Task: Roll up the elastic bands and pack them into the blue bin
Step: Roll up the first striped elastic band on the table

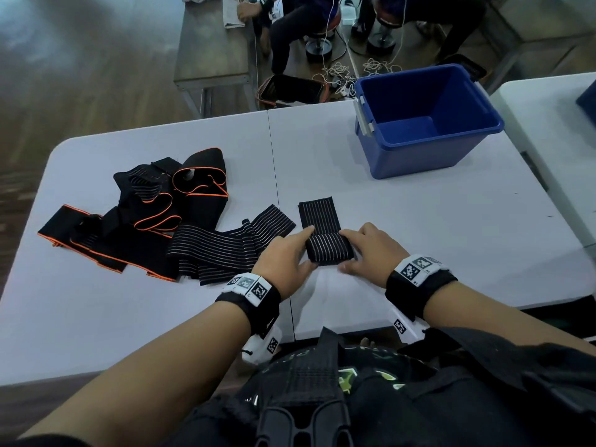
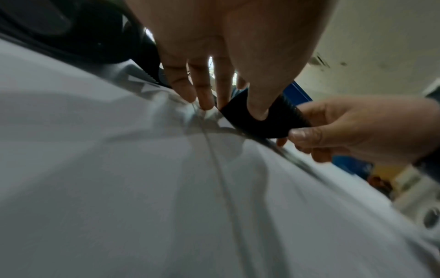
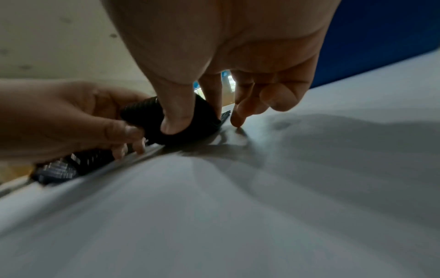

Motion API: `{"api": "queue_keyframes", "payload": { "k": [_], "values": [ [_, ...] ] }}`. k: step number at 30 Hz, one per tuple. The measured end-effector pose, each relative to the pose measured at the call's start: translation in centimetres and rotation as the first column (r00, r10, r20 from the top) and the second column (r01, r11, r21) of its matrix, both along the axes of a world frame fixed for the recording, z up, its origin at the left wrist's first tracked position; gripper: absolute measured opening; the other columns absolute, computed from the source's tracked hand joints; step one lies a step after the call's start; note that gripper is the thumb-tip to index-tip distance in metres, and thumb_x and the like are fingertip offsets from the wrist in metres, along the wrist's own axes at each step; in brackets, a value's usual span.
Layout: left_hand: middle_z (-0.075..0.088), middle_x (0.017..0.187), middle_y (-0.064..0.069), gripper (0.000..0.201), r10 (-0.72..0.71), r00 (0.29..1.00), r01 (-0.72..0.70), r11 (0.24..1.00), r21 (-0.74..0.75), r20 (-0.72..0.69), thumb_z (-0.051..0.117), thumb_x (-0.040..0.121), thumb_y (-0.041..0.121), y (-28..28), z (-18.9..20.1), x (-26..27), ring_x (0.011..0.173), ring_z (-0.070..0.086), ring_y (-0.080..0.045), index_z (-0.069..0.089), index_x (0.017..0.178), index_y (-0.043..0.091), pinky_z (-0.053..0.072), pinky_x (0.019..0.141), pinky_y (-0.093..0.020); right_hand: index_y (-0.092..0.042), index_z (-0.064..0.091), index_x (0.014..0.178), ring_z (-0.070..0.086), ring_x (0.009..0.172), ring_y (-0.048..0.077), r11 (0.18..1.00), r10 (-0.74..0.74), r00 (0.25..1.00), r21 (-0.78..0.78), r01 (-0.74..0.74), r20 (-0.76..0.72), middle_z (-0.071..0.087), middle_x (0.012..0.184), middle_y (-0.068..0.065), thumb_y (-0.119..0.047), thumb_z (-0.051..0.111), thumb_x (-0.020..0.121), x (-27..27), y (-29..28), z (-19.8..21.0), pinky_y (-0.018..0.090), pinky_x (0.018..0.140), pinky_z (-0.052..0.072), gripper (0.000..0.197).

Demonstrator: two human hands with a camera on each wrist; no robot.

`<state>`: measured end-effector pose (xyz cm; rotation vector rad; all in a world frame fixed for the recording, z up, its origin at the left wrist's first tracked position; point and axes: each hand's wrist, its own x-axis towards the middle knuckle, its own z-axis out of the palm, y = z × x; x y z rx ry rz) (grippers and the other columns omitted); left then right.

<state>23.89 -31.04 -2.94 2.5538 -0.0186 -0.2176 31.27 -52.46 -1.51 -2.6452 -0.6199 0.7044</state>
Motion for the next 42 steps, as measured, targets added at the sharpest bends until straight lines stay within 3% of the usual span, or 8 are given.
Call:
{"api": "queue_keyframes", "payload": {
  "k": [4,8,13,21,26,32,37,42],
  "values": [
    [0.072,0.120,0.004,0.053,0.258,0.959,-0.276,0.945,-0.178,-0.114,0.069,0.092,0.037,-0.3,0.6,1.6,0.105,0.068,-0.015,0.049,0.140,0.025,0.050,0.095,-0.030,-0.024,0.068,0.101,0.059,0.081,0.024,0.988,-0.118,0.991,0.093,0.123,-0.056,0.052,0.088,0.001,-0.041,0.064,0.091,1.1,1.0,-0.1,0.031,0.070,0.045,0.021],
    [0.071,0.091,0.009,0.039,0.411,0.896,-0.439,0.876,-0.200,-0.166,0.067,0.093,0.044,-0.4,0.6,2.9,0.098,0.065,-0.012,0.060,0.123,0.020,0.046,0.088,-0.026,-0.012,0.063,0.075,0.057,0.069,0.022,0.970,-0.222,0.972,0.081,0.228,-0.079,0.061,0.073,0.005,-0.043,0.057,0.095,1.9,2.1,0.0,0.031,0.058,0.038,0.038],
    [0.070,0.102,0.000,0.036,0.424,0.882,-0.449,0.889,-0.093,-0.207,0.065,0.091,0.049,-0.2,-0.1,4.4,0.098,0.065,-0.019,0.065,0.113,0.020,0.048,0.084,-0.029,-0.012,0.045,0.055,0.046,0.054,0.021,0.957,-0.289,0.952,-0.035,0.287,-0.102,0.047,0.055,0.004,-0.052,0.054,0.096,2.6,2.7,0.1,0.031,0.049,0.029,0.058],
    [0.069,0.088,0.003,0.025,0.463,0.859,-0.492,0.864,-0.102,-0.218,0.068,0.088,0.050,-0.2,-0.9,4.2,0.080,0.068,-0.019,0.059,0.089,0.026,0.057,0.078,-0.037,-0.013,0.050,0.094,0.057,0.080,0.023,0.920,-0.368,0.925,0.109,0.377,-0.096,0.058,0.083,0.000,-0.042,0.066,0.090,2.4,3.0,-0.3,0.034,0.069,0.044,0.033],
    [0.072,0.085,-0.001,0.022,0.470,0.845,-0.518,0.838,-0.173,-0.254,0.071,0.084,0.045,-0.4,-1.1,4.3,0.075,0.073,-0.023,0.060,0.088,0.027,0.062,0.076,-0.044,-0.017,0.048,0.089,0.063,0.081,0.026,0.873,-0.415,0.896,0.207,0.441,-0.156,0.059,0.085,0.002,-0.034,0.069,0.089,2.0,3.3,-0.8,0.041,0.073,0.056,0.026],
    [0.074,0.084,-0.001,0.021,0.475,0.834,-0.539,0.811,-0.228,-0.280,0.066,0.079,0.045,-1.3,-0.7,4.6,0.081,0.074,-0.023,0.066,0.088,0.027,0.062,0.080,-0.045,-0.016,0.052,0.095,0.061,0.090,0.024,0.880,-0.408,0.901,0.203,0.431,-0.144,0.062,0.092,0.001,-0.030,0.067,0.090,2.3,2.0,-0.6,0.035,0.080,0.050,0.021],
    [0.075,0.080,0.002,0.021,0.468,0.833,-0.544,0.789,-0.285,-0.294,0.058,0.081,0.044,-4.2,0.2,5.5,0.082,0.073,-0.020,0.067,0.088,0.027,0.060,0.083,-0.043,-0.022,0.051,0.098,0.067,0.085,0.027,0.806,-0.471,0.841,0.259,0.533,-0.265,0.064,0.091,0.001,-0.030,0.067,0.087,2.9,-0.8,-0.8,0.047,0.081,0.058,0.021],
    [0.074,0.094,-0.003,0.032,0.390,0.854,-0.508,0.764,-0.397,-0.343,0.063,0.076,0.041,-9.1,0.5,7.5,0.094,0.073,-0.027,0.063,0.103,0.025,0.058,0.091,-0.049,-0.014,0.052,0.121,0.062,0.092,0.019,0.747,-0.540,0.810,0.314,0.586,-0.227,0.060,0.095,-0.004,-0.026,0.065,0.092,4.1,-5.1,-0.2,0.031,0.084,0.048,0.034]
  ]
}}
